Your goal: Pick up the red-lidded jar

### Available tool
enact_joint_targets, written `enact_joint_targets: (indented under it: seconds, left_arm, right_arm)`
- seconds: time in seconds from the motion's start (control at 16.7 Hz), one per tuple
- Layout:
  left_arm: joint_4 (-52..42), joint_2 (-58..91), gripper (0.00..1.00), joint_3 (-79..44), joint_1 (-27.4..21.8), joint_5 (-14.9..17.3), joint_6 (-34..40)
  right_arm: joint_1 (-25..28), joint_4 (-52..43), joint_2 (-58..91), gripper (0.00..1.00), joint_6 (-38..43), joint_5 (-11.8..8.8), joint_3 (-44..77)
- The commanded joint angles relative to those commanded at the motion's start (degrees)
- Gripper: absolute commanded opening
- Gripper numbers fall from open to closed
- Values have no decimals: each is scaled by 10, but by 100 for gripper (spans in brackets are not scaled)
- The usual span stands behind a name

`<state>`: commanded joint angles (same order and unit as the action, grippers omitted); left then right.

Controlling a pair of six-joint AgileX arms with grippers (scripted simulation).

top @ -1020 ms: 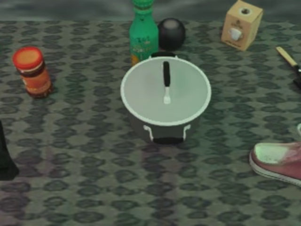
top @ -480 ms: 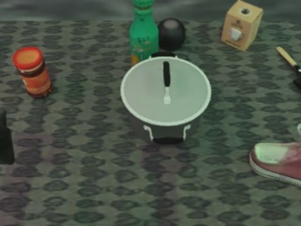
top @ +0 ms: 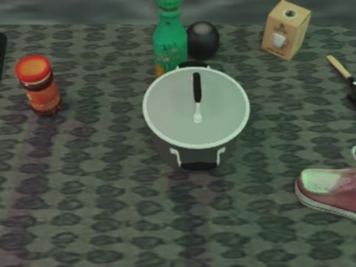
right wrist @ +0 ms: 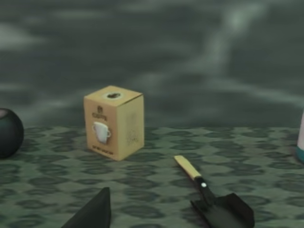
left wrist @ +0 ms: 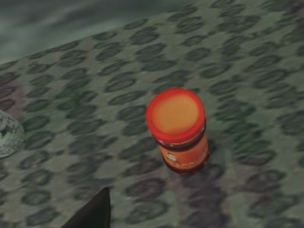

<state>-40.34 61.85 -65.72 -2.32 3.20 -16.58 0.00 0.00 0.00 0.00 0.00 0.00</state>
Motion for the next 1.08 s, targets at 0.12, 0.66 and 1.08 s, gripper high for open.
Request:
enact_joint_targets:
  seconds: [0.12,0.66,1.08]
  left_arm:
    - [-58,98,100,-131,-1,1,-29]
    - [-327,545,100,-678,3,-6,-147]
    - [-519,844,100,-936,12,-18,-208]
  right_arm:
    - [0,0,0,100,0,0,0]
    - [0,0,0,100,0,0,0]
    - [0,0,0,100,0,0,0]
